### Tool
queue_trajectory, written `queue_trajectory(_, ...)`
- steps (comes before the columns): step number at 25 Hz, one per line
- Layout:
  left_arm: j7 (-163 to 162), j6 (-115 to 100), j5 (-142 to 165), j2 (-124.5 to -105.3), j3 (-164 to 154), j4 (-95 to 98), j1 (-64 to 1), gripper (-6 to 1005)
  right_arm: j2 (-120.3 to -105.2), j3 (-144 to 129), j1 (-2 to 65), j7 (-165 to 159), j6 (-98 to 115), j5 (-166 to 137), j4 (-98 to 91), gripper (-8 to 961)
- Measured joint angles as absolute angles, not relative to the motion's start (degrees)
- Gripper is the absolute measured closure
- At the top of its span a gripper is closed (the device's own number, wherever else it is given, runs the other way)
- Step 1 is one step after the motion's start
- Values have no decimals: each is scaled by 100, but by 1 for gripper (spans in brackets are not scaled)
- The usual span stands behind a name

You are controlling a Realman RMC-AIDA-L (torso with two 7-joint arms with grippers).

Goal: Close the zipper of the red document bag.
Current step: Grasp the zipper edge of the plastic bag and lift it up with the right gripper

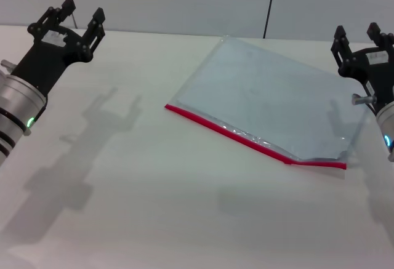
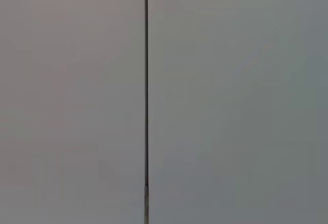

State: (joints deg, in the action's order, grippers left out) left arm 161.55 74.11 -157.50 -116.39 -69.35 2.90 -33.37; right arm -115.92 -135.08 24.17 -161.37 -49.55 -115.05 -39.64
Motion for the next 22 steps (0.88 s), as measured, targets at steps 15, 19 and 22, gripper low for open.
queue_trajectory(15, 16154, 7326, -15750, -11641, -6936, 290, -3334, 404, -11506, -13465, 2447, -16136, -4304, -11540, -4184, 339)
queue_trajectory(19, 16154, 7278, -15746, -11639, -6943, 290, -3327, 407, -11166, -13557, 2390, -16136, -3562, -11638, -4748, 339)
queue_trajectory(22, 16154, 7256, -15743, -11638, -6943, 290, -3317, 409, -10813, -13647, 2284, -16135, -2975, -11803, -5274, 338)
